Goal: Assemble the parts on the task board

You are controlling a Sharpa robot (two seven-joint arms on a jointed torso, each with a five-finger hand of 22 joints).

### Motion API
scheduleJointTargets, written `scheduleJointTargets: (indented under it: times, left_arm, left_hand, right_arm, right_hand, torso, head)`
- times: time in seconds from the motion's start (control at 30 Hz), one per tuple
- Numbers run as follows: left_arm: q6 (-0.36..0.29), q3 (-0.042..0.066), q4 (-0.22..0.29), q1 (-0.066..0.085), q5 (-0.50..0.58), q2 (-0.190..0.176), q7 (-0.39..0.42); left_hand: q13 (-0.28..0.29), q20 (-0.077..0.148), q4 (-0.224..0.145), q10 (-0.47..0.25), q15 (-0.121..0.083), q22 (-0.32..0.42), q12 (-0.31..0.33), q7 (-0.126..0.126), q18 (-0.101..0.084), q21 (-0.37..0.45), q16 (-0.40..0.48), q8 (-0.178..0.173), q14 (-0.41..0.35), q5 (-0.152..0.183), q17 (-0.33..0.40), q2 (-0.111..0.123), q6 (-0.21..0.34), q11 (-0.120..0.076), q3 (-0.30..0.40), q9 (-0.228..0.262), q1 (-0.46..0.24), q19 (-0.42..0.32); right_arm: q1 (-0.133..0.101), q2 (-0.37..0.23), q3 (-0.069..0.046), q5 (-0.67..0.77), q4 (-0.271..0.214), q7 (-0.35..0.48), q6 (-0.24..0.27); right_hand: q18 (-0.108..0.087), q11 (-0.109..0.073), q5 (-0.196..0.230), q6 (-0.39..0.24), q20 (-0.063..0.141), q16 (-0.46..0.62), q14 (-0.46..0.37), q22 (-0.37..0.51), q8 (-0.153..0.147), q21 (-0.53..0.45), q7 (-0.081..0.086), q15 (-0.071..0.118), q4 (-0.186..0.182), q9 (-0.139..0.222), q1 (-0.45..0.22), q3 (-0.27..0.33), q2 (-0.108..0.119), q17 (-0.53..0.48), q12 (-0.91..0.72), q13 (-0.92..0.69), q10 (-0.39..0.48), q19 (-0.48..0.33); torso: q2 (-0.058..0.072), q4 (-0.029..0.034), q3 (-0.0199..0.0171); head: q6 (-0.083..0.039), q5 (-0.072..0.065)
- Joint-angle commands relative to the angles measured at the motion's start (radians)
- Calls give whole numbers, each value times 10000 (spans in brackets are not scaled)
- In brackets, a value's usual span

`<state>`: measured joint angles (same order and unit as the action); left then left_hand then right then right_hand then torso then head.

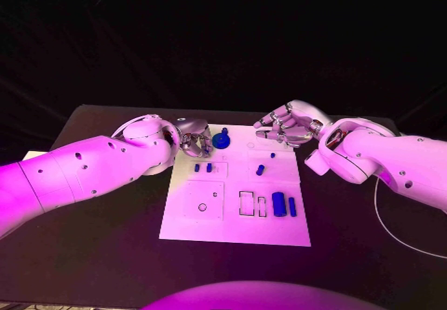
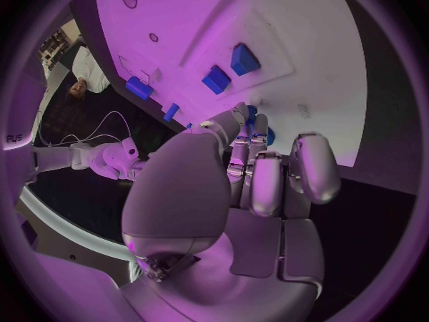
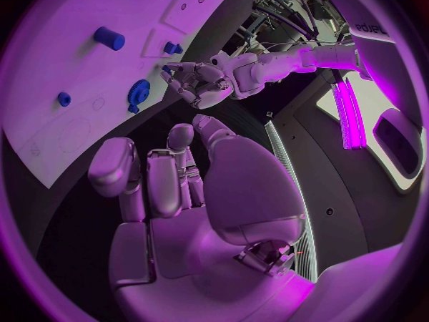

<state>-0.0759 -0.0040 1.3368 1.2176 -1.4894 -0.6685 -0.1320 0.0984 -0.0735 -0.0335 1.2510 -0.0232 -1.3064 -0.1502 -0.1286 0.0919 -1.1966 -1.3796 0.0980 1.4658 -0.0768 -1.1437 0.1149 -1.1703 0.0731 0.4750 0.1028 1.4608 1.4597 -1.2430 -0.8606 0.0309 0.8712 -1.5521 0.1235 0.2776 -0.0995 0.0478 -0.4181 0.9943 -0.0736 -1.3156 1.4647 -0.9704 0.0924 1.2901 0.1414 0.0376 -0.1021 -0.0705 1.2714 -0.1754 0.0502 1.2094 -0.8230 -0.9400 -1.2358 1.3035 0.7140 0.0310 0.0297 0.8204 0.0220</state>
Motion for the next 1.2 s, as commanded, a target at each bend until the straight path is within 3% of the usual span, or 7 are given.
scheduleJointTargets:
  times: [0.03, 0.9, 1.2]
  left_arm:
    - [163, -6, -16, -8, -69, 45, -22]
    - [430, -33, -46, -28, -126, 94, -159]
    - [393, -46, -113, -56, -126, 149, -138]
  left_hand:
    - [25, -33, 15, 184, -1, 4, 62, -66, -102, -3, -13, -43, 279, -15, 16, 13, -12, -148, 64, -16, -105, -16]
    - [33, -42, 7, 146, 7, 5, 145, -68, -95, 22, -14, -99, 274, -11, 24, 59, 33, -139, 75, -32, -234, -35]
    - [-29, -104, -8, -198, 96, -7, 458, -153, -96, 50, 2, -299, 258, -19, 97, 149, 317, -17, 188, -116, -438, -57]
  right_arm:
    - [8, 8, -1, 55, -7, 90, -95]
    - [9, -2, -1, 55, -12, 91, -107]
    - [9, -9, -1, 55, -16, 90, -105]
  right_hand:
    - [-144, -1, -39, -84, -27, 33, 362, 12, 21, -51, -10, -81, -38, 4, -43, -13, -67, 4, 4, 3, 34, -50]
    - [-142, 1, -56, -86, -25, 30, 367, 8, 25, -53, -7, -82, -57, 4, -50, -32, -80, 16, -10, -4, 29, -42]
    - [-142, 1, -56, -86, -25, 30, 367, 8, 25, -53, -7, -82, -57, 4, -50, -32, -80, 16, -10, -4, 29, -42]
  torso:
    - [-1, 5, 7]
    - [5, 0, 4]
    - [-1, 9, 8]
  head:
    - [17, -3]
    - [72, 3]
    - [89, -1]
